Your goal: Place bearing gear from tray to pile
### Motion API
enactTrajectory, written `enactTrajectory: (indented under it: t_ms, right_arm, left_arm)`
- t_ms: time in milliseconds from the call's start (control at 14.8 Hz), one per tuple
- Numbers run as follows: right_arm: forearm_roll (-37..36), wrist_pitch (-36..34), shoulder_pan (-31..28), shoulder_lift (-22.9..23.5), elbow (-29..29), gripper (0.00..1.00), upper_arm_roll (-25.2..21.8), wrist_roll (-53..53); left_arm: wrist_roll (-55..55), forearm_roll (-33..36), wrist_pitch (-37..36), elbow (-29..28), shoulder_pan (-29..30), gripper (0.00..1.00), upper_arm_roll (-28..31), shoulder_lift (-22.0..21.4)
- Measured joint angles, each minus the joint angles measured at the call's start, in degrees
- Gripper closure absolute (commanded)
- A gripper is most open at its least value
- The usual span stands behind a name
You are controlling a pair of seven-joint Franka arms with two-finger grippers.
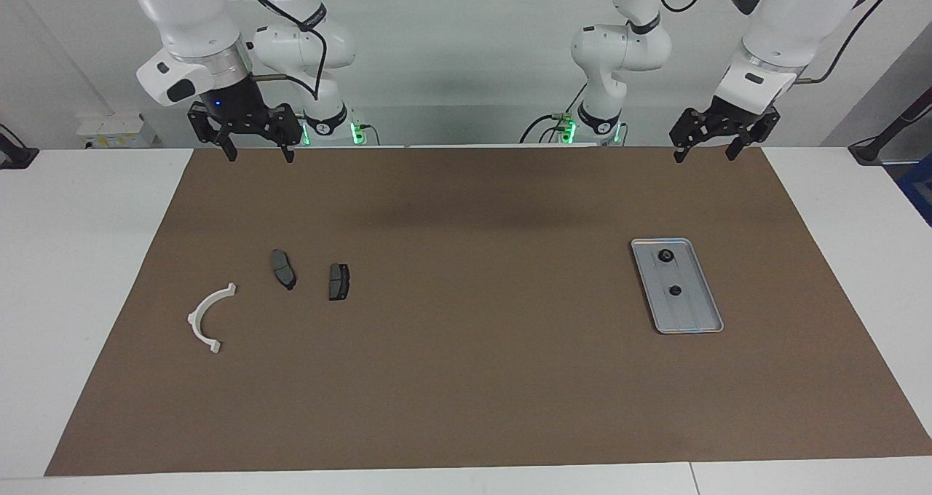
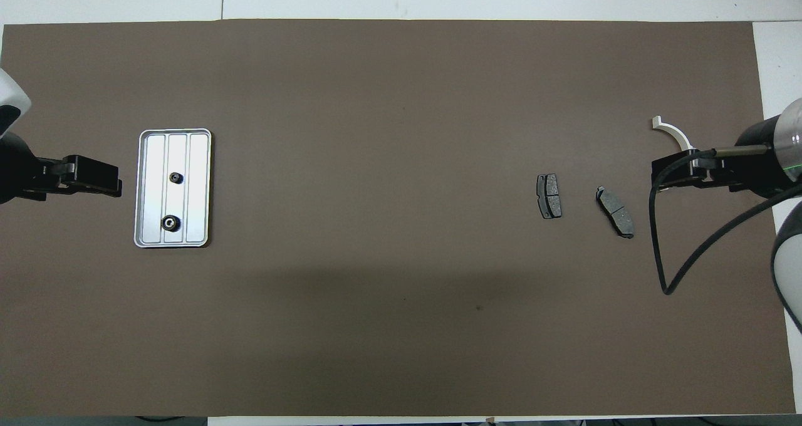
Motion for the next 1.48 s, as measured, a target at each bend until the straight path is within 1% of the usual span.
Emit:
enactTrajectory:
  t_ms: [337, 404, 472, 539, 674, 741, 809, 943, 1145, 1280, 1482]
  right_arm:
    - [0.0, 0.0, 0.0, 0.0, 0.0, 0.0, 0.0, 0.0]
    - [0.0, 0.0, 0.0, 0.0, 0.0, 0.0, 0.0, 0.0]
    - [0.0, 0.0, 0.0, 0.0, 0.0, 0.0, 0.0, 0.0]
    - [0.0, 0.0, 0.0, 0.0, 0.0, 0.0, 0.0, 0.0]
    - [0.0, 0.0, 0.0, 0.0, 0.0, 0.0, 0.0, 0.0]
    - [0.0, 0.0, 0.0, 0.0, 0.0, 0.0, 0.0, 0.0]
    - [0.0, 0.0, 0.0, 0.0, 0.0, 0.0, 0.0, 0.0]
    - [0.0, 0.0, 0.0, 0.0, 0.0, 0.0, 0.0, 0.0]
    - [0.0, 0.0, 0.0, -0.4, 0.0, 0.0, 0.0, 0.0]
    - [0.0, 0.0, 0.0, -0.6, 0.0, 0.0, 0.0, 0.0]
    - [0.0, 0.0, 0.0, -0.7, 0.0, 0.0, -0.1, -1.7]
  left_arm:
    - [0.0, 0.0, 0.0, -0.6, 0.0, 0.01, 0.3, -0.1]
    - [0.0, 0.0, 0.1, -1.5, 0.0, 0.02, 0.5, -0.3]
    - [0.0, 0.0, 1.3, -3.5, 0.1, 0.05, 0.7, -1.1]
    - [0.0, 0.0, 4.7, -7.1, 0.3, 0.05, 0.9, -2.4]
    - [1.1, 0.0, 14.0, -16.9, 1.5, 0.05, 1.2, -5.2]
    - [2.9, 0.0, 18.7, -21.7, 2.4, 0.05, 1.3, -5.8]
    - [4.4, 0.0, 22.9, -25.4, 3.4, 0.05, 1.4, -5.4]
    - [6.3, 0.0, 30.3, -29.6, 5.1, 0.05, 1.5, -2.1]
    - [6.7, 0.0, 38.6, -30.2, 5.9, 0.06, 1.5, 4.9]
    - [6.7, 0.0, 41.9, -30.1, 6.0, 0.08, 1.5, 8.4]
    - [6.8, 0.0, 43.5, -30.1, 6.0, 0.13, 1.4, 11.3]
